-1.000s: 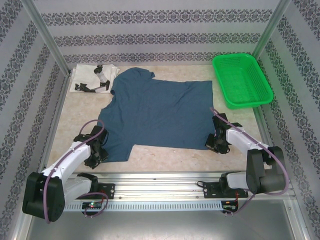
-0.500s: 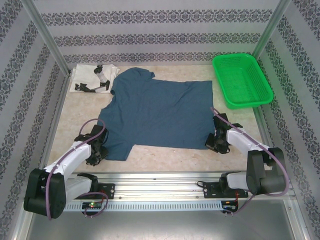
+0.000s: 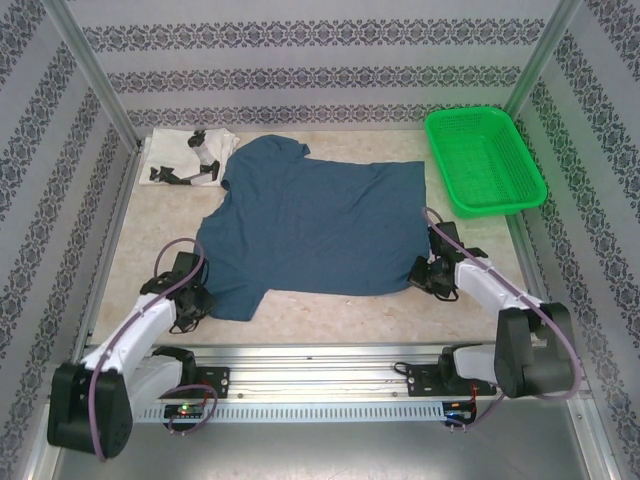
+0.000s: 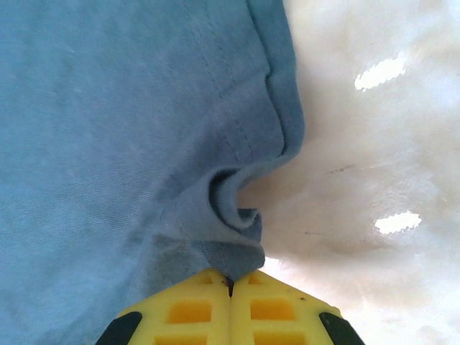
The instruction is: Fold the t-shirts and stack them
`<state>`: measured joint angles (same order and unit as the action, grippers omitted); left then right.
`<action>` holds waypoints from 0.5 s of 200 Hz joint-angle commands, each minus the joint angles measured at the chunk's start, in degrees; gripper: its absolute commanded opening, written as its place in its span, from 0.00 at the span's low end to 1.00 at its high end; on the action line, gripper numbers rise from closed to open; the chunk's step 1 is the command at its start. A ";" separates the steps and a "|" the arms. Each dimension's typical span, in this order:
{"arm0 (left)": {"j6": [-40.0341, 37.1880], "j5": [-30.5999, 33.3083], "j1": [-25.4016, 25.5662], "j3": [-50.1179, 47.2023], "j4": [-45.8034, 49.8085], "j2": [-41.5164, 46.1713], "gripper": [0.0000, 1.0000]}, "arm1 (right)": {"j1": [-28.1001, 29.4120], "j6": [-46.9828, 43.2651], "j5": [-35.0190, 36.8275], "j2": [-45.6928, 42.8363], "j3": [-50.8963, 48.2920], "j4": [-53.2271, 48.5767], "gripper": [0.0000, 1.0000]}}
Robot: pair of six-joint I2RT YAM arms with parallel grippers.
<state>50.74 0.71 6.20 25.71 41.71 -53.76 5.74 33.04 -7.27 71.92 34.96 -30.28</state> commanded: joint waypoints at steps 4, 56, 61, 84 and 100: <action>1.18 -2.91 -0.48 -0.15 3.26 10.68 0.00 | -0.13 0.11 -0.86 -6.43 1.16 -4.25 0.00; 1.96 -0.86 -0.49 9.64 13.01 20.24 0.00 | -1.03 2.30 2.52 -19.24 3.26 -14.11 0.00; 1.76 -0.12 -0.53 10.63 14.07 20.98 0.00 | -1.23 2.30 3.00 -20.01 3.48 -14.85 0.00; 1.93 1.12 -0.55 14.43 18.57 24.67 0.00 | -2.29 2.70 4.99 -23.36 4.15 -18.07 0.00; 2.27 1.63 -0.53 16.89 21.68 27.34 0.00 | -2.40 3.84 6.20 -25.72 4.53 -19.31 0.00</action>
<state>52.10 -0.03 6.20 38.87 54.13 -29.98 3.95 34.76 -5.02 49.34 37.74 -43.77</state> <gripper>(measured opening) 0.060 0.046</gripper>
